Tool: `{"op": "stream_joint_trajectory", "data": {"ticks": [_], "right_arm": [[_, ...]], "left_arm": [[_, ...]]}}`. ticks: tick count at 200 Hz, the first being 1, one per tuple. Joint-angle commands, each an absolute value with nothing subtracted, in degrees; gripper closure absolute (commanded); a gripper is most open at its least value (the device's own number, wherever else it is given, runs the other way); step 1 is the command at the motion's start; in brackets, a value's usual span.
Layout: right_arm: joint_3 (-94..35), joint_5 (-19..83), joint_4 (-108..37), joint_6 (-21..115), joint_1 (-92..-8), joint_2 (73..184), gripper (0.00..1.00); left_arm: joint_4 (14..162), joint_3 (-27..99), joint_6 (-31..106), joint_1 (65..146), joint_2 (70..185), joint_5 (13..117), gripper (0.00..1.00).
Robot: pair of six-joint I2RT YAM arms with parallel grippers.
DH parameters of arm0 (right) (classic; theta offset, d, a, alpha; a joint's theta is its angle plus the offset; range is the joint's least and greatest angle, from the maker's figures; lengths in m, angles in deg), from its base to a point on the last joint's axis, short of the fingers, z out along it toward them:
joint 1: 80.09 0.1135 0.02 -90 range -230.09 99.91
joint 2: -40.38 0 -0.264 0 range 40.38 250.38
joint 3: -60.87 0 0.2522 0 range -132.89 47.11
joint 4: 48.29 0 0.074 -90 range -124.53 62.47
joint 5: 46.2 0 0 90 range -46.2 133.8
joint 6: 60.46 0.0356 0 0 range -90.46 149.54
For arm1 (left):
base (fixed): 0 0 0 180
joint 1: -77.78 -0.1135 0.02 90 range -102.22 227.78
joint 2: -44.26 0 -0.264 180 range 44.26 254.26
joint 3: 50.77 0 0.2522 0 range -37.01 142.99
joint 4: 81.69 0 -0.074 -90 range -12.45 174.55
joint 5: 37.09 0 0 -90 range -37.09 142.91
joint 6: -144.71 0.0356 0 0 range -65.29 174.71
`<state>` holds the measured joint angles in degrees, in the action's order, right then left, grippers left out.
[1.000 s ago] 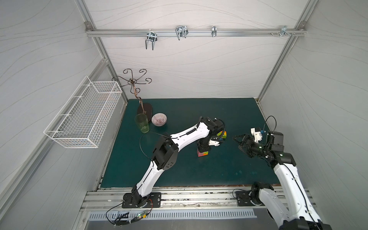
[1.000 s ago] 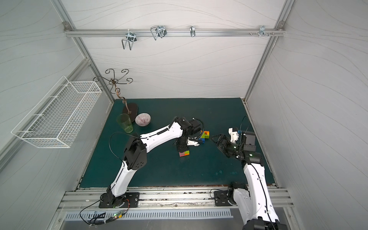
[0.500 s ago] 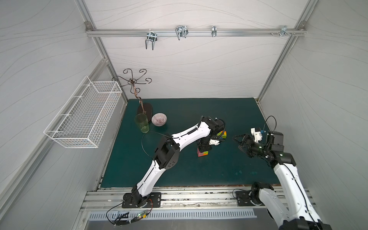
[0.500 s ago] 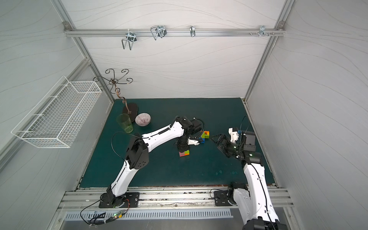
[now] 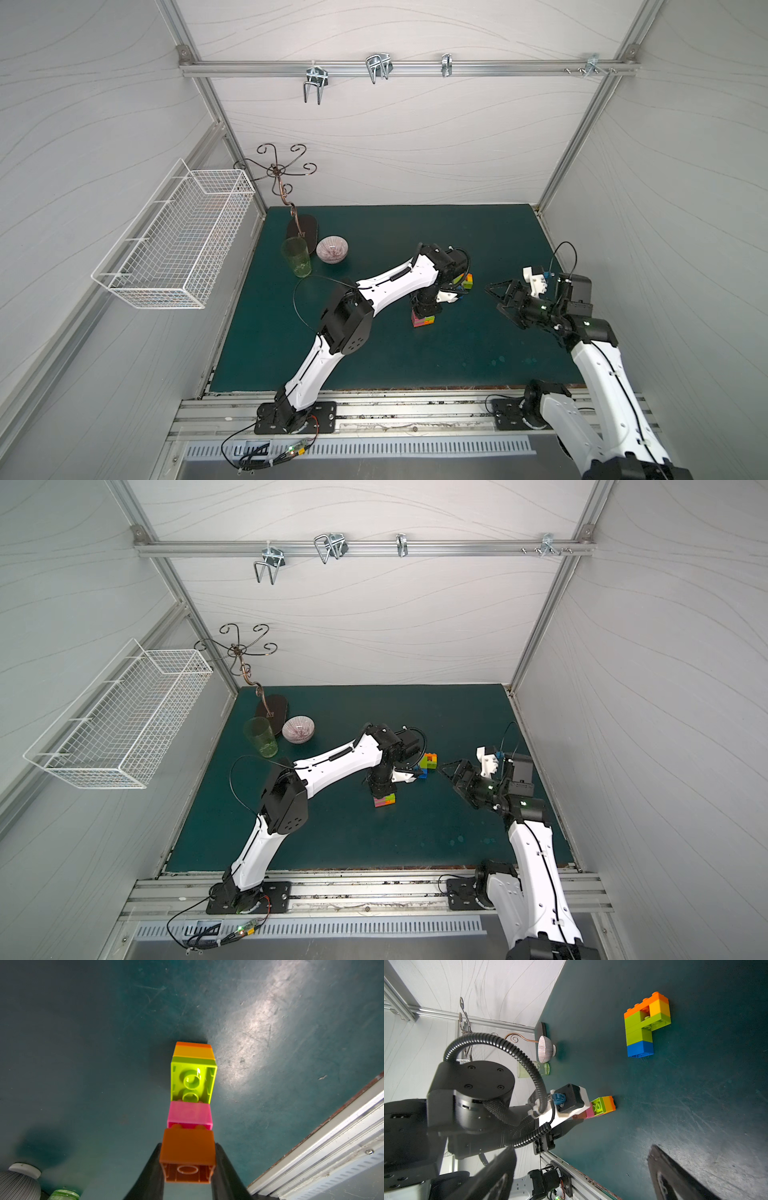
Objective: Assemble the letter p with lego
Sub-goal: Assemble the lego brick with the lego brick.
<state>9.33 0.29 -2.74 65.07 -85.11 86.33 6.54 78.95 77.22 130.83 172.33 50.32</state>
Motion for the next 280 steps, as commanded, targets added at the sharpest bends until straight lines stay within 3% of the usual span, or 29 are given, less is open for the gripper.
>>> {"op": "stream_joint_trajectory", "data": {"ticks": [1,242,280], "right_arm": [[9.49,-0.46,-3.15,64.96,-85.10,85.88,0.01],[9.84,-0.78,-3.66,65.22,-85.11,85.79,0.01],[9.49,-0.80,-3.46,65.17,-85.11,86.21,0.01]], "left_arm": [[8.30,75.40,78.68,131.86,173.27,53.99,0.78],[6.94,77.51,79.82,132.10,181.81,55.06,0.78],[8.19,77.31,79.37,132.09,180.31,55.68,0.72]]}}
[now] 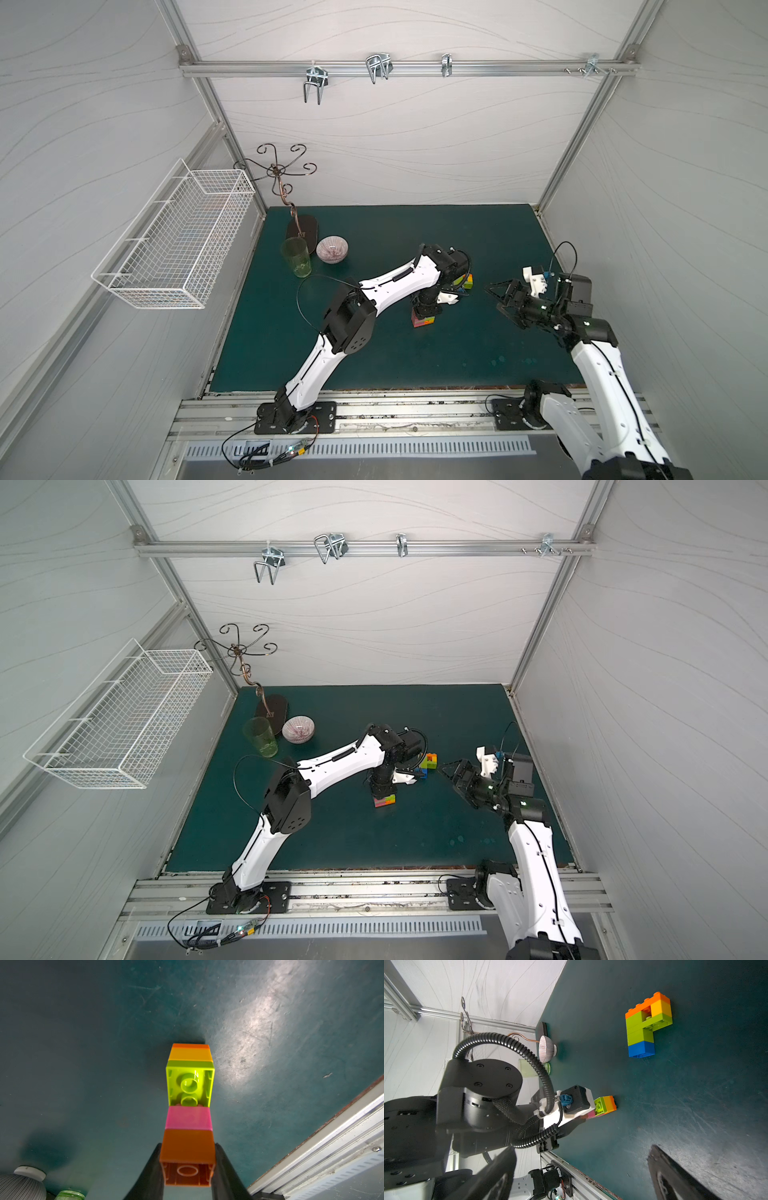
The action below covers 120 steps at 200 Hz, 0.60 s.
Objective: Assemble the letter p with lego
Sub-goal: Assemble the lego brick with the lego brick.
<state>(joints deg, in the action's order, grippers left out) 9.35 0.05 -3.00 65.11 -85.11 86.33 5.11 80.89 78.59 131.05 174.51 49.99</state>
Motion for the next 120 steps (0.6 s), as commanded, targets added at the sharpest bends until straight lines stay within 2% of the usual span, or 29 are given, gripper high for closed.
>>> {"op": "stream_joint_trajectory", "data": {"ticks": [1,29,120], "right_arm": [[9.49,-0.83,-3.44,65.16,-85.10,86.28,0.01],[9.23,-0.88,-3.20,65.03,-85.11,86.36,0.01],[8.78,-1.18,-1.40,62.78,-85.15,86.59,0.01]], "left_arm": [[8.27,77.28,79.30,132.09,180.22,55.70,0.72],[9.60,76.78,78.98,132.04,177.89,55.70,0.64],[16.41,73.09,77.53,131.35,165.69,54.50,0.48]]}}
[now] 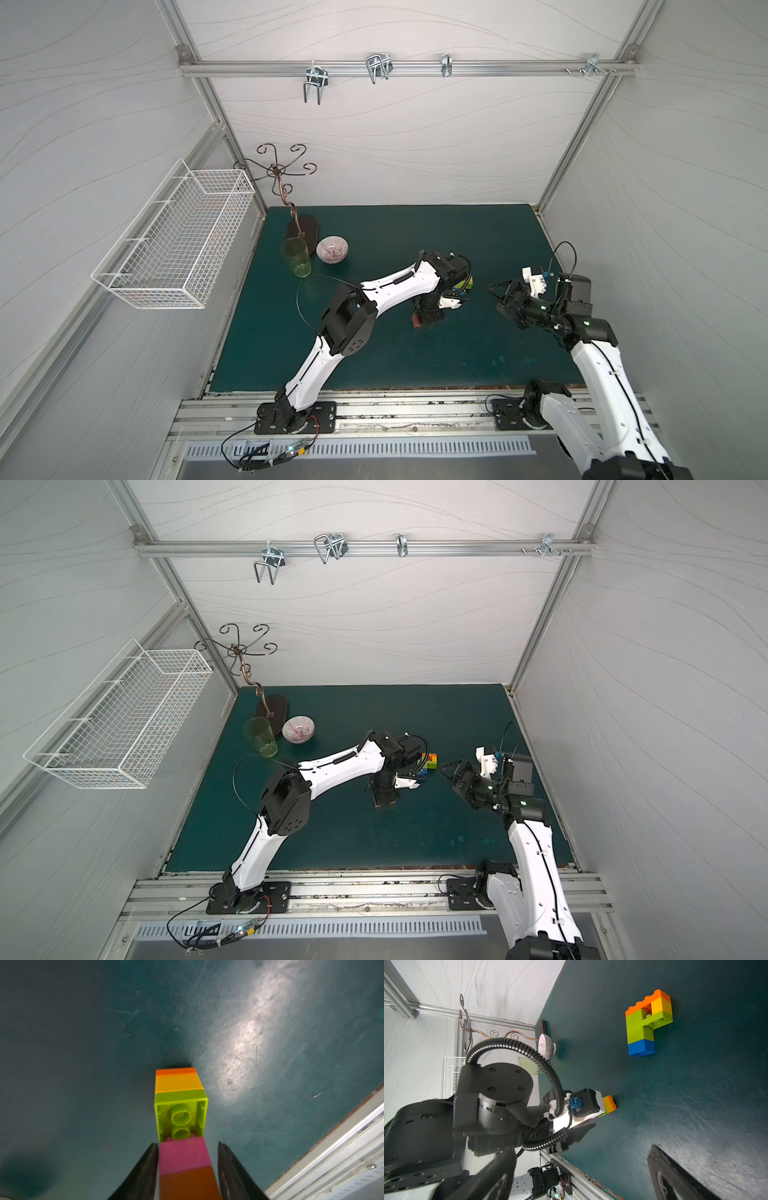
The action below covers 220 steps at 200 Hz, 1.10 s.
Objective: Assemble the letter p with lego
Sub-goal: Assemble the lego brick with the lego brick, then adjust the lego brick at the center of the board.
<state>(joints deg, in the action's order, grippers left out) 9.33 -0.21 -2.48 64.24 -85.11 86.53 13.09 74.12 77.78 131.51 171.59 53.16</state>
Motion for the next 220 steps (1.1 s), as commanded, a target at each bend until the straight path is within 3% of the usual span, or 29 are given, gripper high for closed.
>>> {"op": "stream_joint_trajectory", "data": {"ticks": [1,60,62,67,77,113,146,178,193,220], "right_arm": [[8.79,-1.19,-1.40,62.77,-85.17,86.65,0.01],[8.37,-0.97,-0.82,60.88,-83.83,87.89,0.01],[8.42,-1.01,-0.86,60.73,-83.73,87.98,0.01],[8.50,-1.08,-1.18,60.55,-83.27,88.21,0.01],[8.64,-1.27,-1.90,60.32,-82.14,88.73,0.01],[7.62,0.30,-5.26,59.87,-74.51,92.28,0.16],[4.58,6.43,-7.18,59.27,-62.45,97.59,0.47],[0.45,12.43,-7.80,58.54,-52.10,104.67,0.73],[-0.90,14.29,-9.12,58.77,-48.51,108.02,0.80],[-4.29,15.58,-10.75,58.88,-43.93,115.10,0.83]], "left_arm": [[16.51,73.02,77.50,131.32,165.58,54.50,0.48],[26.30,63.60,73.69,129.23,154.64,53.82,0.37],[26.79,62.96,73.41,129.09,153.83,53.91,0.34],[28.44,61.32,72.43,128.82,151.89,53.57,0.09],[32.25,57.40,69.89,128.36,147.79,51.85,0.01],[43.52,43.66,56.51,125.89,133.34,44.01,0.01],[52.52,29.43,41.46,121.14,118.94,46.41,0.01],[60.08,17.09,29.89,112.63,108.48,57.19,0.01],[63.87,12.19,26.38,109.35,104.48,60.52,0.01],[66.91,6.82,23.28,105.86,100.37,63.32,0.01]]}}
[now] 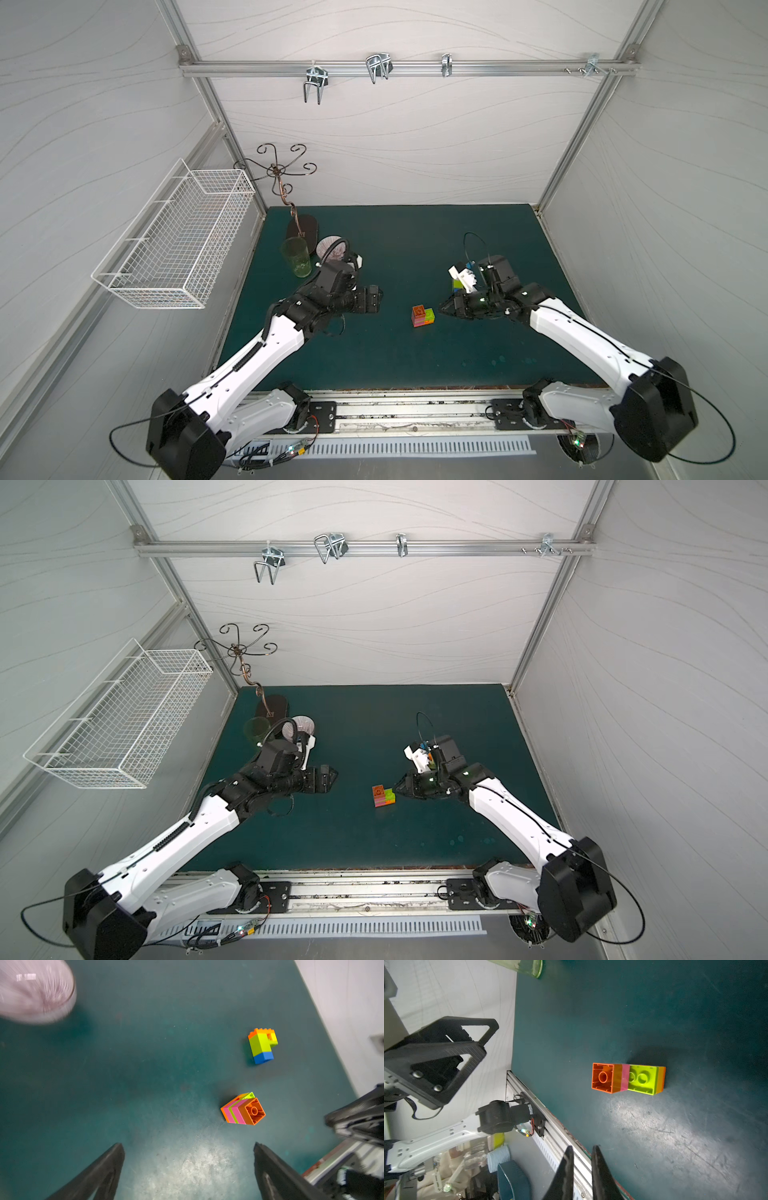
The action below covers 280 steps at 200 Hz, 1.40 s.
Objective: Assemble the letter p with lego
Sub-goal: Adjust the lego brick at the center of the board.
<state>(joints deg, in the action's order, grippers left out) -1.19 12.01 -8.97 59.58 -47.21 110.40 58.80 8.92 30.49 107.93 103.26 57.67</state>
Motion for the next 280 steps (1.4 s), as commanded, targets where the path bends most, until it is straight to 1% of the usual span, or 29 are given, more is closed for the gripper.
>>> {"op": "stream_joint_trajectory", "data": {"ticks": [1,32,68,93,145,201,240,280], "right_arm": [[-4.48,15.76,-10.65,58.84,-43.77,115.40,0.83],[-10.07,21.34,-7.24,57.06,-39.58,122.62,0.84],[-14.60,25.79,-4.48,55.66,-36.52,126.43,0.84],[-15.11,25.20,-5.00,55.90,-35.84,129.24,0.86],[-14.68,29.85,-4.14,56.39,-35.22,131.17,0.87],[-16.33,28.57,-3.59,56.43,-34.90,128.63,0.86],[-15.16,26.77,-5.58,56.80,-34.87,132.00,0.86],[-14.24,27.77,-5.58,57.17,-34.79,135.05,0.87]], "left_arm": [[66.90,6.70,23.18,105.84,100.26,63.30,0.01],[68.14,3.97,21.31,105.64,97.35,62.08,0.01],[69.90,0.60,19.41,104.94,95.85,61.76,0.01],[71.56,-0.86,18.68,104.85,96.44,62.75,0.01],[71.79,-1.15,19.03,104.58,97.26,63.28,0.01],[72.12,-1.77,18.77,104.49,96.68,63.63,0.01],[71.99,-1.75,18.77,104.49,96.64,63.63,0.01],[72.47,-2.19,18.77,104.49,97.08,63.80,0.01]]}}
